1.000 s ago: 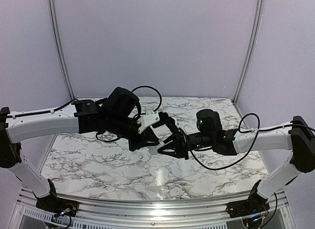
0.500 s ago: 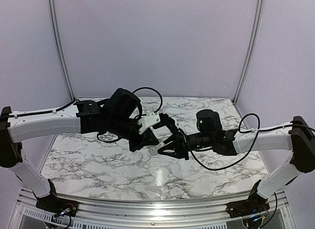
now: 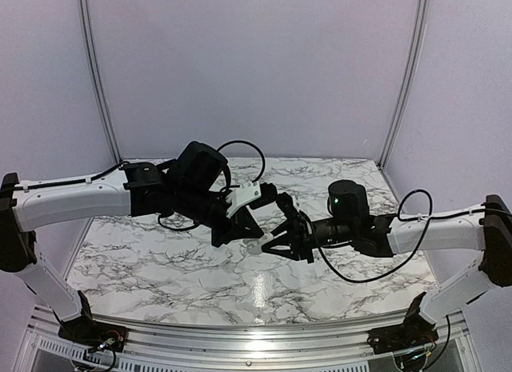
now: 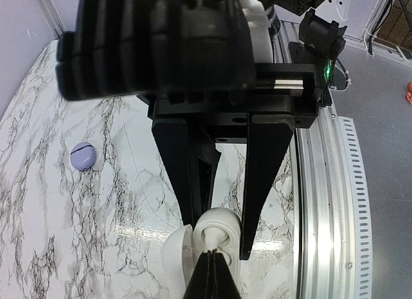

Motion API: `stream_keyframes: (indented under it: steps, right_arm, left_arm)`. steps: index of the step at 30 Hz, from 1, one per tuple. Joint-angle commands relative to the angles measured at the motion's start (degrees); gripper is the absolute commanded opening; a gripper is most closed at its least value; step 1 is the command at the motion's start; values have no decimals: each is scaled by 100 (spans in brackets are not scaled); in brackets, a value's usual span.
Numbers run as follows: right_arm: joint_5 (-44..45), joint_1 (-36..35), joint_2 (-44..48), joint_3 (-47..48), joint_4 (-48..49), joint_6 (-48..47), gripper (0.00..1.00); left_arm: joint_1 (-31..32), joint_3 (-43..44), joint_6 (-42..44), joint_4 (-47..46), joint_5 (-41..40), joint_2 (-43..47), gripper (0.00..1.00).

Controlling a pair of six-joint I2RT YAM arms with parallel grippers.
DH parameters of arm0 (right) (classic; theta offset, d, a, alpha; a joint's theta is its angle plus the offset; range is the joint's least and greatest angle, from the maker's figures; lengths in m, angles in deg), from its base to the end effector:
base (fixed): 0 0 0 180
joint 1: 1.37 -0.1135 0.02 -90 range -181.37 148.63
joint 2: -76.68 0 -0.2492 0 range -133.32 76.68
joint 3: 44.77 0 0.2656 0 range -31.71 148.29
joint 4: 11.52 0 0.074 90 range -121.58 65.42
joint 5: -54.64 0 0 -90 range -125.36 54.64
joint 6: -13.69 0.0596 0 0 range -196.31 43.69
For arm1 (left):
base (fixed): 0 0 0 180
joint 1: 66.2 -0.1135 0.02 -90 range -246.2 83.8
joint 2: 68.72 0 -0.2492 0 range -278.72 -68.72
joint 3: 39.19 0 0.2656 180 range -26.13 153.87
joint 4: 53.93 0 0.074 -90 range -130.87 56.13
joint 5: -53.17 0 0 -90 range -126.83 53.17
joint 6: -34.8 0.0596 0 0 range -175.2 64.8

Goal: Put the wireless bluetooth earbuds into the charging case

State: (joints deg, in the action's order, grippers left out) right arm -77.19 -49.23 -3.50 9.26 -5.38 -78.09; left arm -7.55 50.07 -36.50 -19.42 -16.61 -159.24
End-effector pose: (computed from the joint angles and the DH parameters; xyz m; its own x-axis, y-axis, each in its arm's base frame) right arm 0.1900 0.2693 0.2015 -0.1993 -0.2547 -0.9463 -0.9796 0.0274 0.1989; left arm 0.1870 -0.3465 0.2809 0.0157 0.5526 -0.8333 0.9948 0.0755 0.0688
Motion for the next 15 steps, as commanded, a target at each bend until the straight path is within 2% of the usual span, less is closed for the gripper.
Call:
stream_keyframes:
  steps: [1, 8, 13, 15]
  right_arm:
    - [-189, -57, 360, 154, 1172, 38, 0]
    - [-186, -53, 454, 109, 1429, 81, 0]
    - [-139, -48, 421, 77, 1293, 45, 0]
    - [-98, -37, 416, 38, 1202, 30, 0]
  left_arm:
    - [41, -94, 63, 248, 410, -244, 0]
    - [41, -84, 101, 236, 597, -271, 0]
    - [28, -98, 158, 228, 247, -42, 0]
    - [-19, -102, 179, 228, 44, 122, 3]
